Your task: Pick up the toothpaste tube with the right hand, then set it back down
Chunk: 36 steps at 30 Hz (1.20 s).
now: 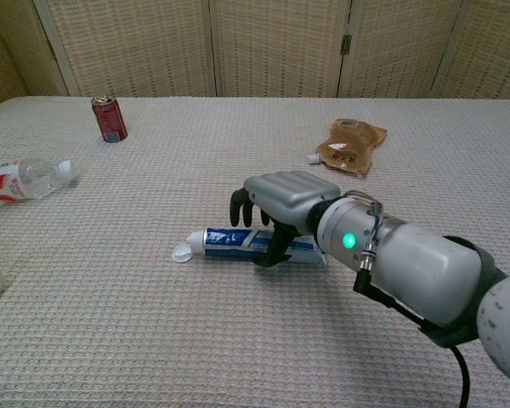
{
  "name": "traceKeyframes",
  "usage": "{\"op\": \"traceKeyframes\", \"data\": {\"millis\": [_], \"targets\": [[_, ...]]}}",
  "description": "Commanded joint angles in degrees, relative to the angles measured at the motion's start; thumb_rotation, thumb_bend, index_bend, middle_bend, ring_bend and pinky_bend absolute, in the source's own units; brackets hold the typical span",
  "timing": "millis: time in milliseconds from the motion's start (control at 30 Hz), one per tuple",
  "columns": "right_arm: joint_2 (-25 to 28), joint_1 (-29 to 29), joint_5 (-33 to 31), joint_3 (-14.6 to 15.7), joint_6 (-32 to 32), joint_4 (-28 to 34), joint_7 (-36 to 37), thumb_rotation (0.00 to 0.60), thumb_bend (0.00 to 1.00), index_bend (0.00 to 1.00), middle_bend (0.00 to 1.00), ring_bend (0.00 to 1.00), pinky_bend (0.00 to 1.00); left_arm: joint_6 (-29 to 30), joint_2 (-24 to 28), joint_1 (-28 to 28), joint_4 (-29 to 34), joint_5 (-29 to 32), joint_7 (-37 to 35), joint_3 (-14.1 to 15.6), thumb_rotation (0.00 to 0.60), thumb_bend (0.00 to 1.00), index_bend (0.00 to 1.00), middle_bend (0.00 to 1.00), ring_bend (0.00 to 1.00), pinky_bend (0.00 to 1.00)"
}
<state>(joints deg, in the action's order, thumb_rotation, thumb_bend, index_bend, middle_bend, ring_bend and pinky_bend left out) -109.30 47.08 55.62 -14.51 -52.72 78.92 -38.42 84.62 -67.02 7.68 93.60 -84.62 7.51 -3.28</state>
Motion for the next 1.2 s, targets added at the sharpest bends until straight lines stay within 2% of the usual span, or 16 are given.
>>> {"op": "traceKeyframes", "data": {"millis": [33, 500, 600, 800, 967, 1067, 1200], "targets": [[-0.6, 0.6, -0.6, 0.0, -0.3, -1.0, -0.3, 0.6, 0.32, 0.38, 0.38, 0.38, 0.32, 0.0, 0.0, 0.0, -0.1, 0.1, -0.2, 0.0, 0.6, 0.24, 0.02, 0.05, 0.03, 0.0], [-3.1, 2.3, -1.6, 0.5, -1.1, -4.9, 0.3, 0.6, 0.34, 0.51, 0.48, 0.48, 0.38, -0.1, -0.2, -0.2, -0.9, 0.1, -0.9, -0.1, 0.6, 0.24, 0.02, 0.05, 0.03, 0.0], [-3.4, 2.4, -0.9, 0.7, -1.5, -5.4, 0.8, 0.6, 0.44, 0.57, 0.52, 0.52, 0.41, -0.1, -0.3, -0.1, -1.2, 0.1, -1.2, -0.1, 0.6, 0.24, 0.01, 0.05, 0.03, 0.0], [-2.0, 2.1, 1.8, 1.3, -1.5, -4.7, 3.9, 0.6, 0.71, 0.68, 0.61, 0.63, 0.53, -1.1, 0.1, 0.8, -1.0, -0.8, -3.0, -0.2, 0.6, 0.24, 0.02, 0.04, 0.03, 0.0], [1.8, 0.8, 5.8, 1.6, -0.7, -1.4, 10.9, 0.6, 0.81, 0.71, 0.63, 0.66, 0.58, -1.6, 0.6, 2.5, -0.5, -3.3, -5.8, -0.7, 0.6, 0.24, 0.02, 0.05, 0.03, 0.0], [5.2, -0.4, 9.2, 1.5, -0.2, 1.1, 17.9, 0.6, 0.83, 0.72, 0.64, 0.67, 0.59, -1.6, 0.2, 3.9, -0.3, -5.2, -7.6, -1.4, 0.6, 0.24, 0.03, 0.05, 0.04, 0.0], [9.9, -2.1, 15.3, 1.2, 0.4, 4.3, 31.5, 0.6, 0.86, 0.72, 0.64, 0.68, 0.61, -2.2, -0.2, 6.3, 0.5, -7.8, -8.8, -2.2, 0.6, 0.24, 0.03, 0.05, 0.06, 0.0]]}}
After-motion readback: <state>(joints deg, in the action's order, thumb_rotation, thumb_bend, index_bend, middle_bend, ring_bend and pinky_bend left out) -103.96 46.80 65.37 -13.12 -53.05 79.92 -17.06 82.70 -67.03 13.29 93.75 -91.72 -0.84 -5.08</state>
